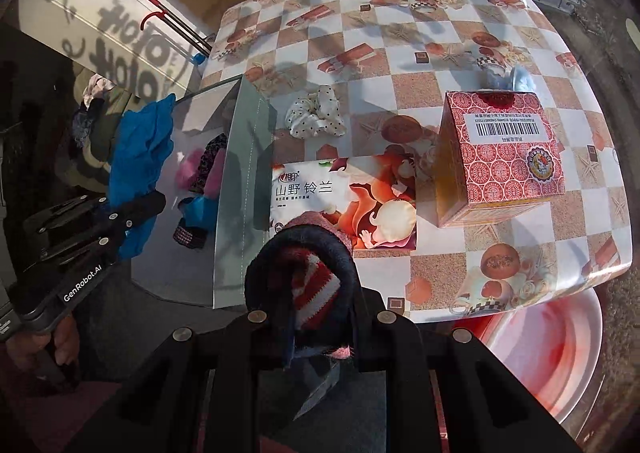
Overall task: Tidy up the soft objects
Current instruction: 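Lift and carry the blue fabric and striped hat toward the white box, then lower the blue fabric with the left tool while the right tool lowers the striped hat into the box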
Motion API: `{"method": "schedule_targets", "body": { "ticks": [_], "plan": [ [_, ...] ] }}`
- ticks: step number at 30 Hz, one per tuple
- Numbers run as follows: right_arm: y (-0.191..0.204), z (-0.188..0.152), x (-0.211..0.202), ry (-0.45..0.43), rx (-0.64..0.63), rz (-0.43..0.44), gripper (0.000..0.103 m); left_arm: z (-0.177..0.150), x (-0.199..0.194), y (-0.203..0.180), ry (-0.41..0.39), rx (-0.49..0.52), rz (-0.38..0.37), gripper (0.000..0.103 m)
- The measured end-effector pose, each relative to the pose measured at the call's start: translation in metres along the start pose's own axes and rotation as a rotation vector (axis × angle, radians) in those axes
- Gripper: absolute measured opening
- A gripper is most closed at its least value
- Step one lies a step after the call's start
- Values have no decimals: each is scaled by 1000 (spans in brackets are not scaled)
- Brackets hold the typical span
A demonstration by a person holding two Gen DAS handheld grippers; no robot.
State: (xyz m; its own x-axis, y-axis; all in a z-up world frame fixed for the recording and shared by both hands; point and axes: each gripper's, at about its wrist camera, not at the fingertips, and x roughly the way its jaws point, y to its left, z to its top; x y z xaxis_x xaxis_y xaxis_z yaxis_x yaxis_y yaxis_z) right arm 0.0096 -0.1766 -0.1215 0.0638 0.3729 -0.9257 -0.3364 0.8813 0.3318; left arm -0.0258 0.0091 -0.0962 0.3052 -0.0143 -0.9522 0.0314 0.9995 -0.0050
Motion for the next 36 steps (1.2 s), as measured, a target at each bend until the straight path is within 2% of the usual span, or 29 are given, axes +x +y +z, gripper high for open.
{"method": "schedule_targets", "body": {
  "ticks": [6, 14, 23, 30, 36],
  "plan": [
    [44, 22, 5, 7, -118, 22, 21, -19, -6, 25, -7, -74, 39, 12],
    [88, 44, 12, 27, -227, 49, 21, -34, -8, 47, -10, -176, 52, 12],
    [140, 59, 18, 28, -337, 84, 21, -37, -9, 54, -23, -194, 70, 12],
    [145, 52, 36, 90, -337, 89, 21, -43, -6, 62, -9, -222, 75, 12],
    [147, 52, 41, 105, -331, 92, 21, -46, -2, 63, 4, -227, 72, 12]
  ]
}}
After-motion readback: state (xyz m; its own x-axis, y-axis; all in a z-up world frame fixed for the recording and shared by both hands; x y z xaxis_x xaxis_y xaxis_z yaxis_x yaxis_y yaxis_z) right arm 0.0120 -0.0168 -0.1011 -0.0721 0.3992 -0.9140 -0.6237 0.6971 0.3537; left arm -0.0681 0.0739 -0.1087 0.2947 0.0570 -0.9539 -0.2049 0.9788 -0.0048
